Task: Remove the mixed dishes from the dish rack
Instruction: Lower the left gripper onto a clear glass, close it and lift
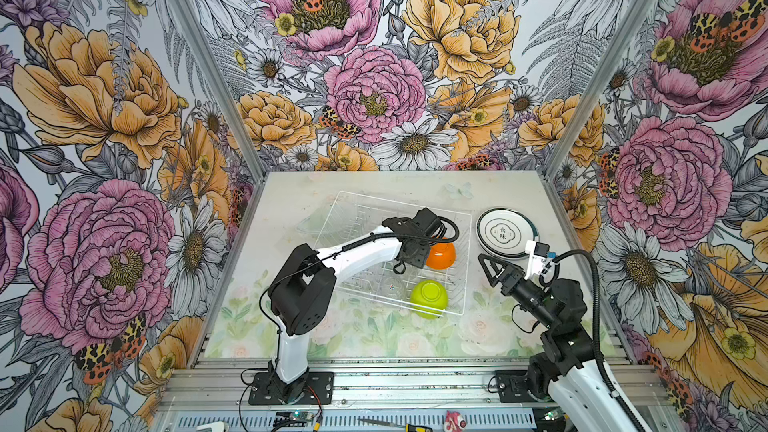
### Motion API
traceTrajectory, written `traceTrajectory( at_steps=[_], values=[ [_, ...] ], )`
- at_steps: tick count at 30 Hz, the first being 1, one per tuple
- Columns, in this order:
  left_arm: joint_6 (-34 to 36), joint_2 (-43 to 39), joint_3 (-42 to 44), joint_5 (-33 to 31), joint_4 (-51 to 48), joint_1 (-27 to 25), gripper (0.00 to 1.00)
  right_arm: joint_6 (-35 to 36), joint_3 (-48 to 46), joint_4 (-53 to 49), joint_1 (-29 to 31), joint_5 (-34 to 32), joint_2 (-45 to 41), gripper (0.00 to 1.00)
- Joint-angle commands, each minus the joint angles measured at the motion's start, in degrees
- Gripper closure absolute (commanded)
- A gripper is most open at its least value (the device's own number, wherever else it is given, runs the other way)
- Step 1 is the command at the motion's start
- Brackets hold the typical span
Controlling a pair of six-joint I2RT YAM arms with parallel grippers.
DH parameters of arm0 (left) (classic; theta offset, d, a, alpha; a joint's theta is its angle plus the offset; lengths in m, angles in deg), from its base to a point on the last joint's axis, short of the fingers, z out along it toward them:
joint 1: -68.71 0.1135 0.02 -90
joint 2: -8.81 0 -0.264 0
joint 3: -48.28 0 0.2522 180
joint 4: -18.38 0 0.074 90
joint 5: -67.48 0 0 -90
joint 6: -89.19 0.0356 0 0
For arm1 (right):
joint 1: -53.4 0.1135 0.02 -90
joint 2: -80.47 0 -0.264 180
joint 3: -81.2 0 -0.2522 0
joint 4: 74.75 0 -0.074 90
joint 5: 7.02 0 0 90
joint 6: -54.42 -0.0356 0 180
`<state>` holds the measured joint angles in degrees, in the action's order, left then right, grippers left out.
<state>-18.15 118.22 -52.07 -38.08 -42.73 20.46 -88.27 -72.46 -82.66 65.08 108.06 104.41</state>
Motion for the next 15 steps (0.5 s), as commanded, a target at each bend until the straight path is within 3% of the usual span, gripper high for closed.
traceTrajectory(
  at_steps=[1,9,15],
  values=[
    [1.3,-2.6,-1.5,-2.4,-1.4,0.1,0.42,-0.1,-0.5,0.1,0.4,-0.6,-0.8,0.03],
    [2.0,-8.7,-1.5,3.1,-2.5,2.8,0.45,1.2,-1.0,0.9,0.3,0.1,-0.2,0.03],
    [1.8,-10.9,-2.8,11.6,-4.4,6.6,0.45,5.8,1.1,1.6,0.6,2.4,4.4,0.03]
  ],
)
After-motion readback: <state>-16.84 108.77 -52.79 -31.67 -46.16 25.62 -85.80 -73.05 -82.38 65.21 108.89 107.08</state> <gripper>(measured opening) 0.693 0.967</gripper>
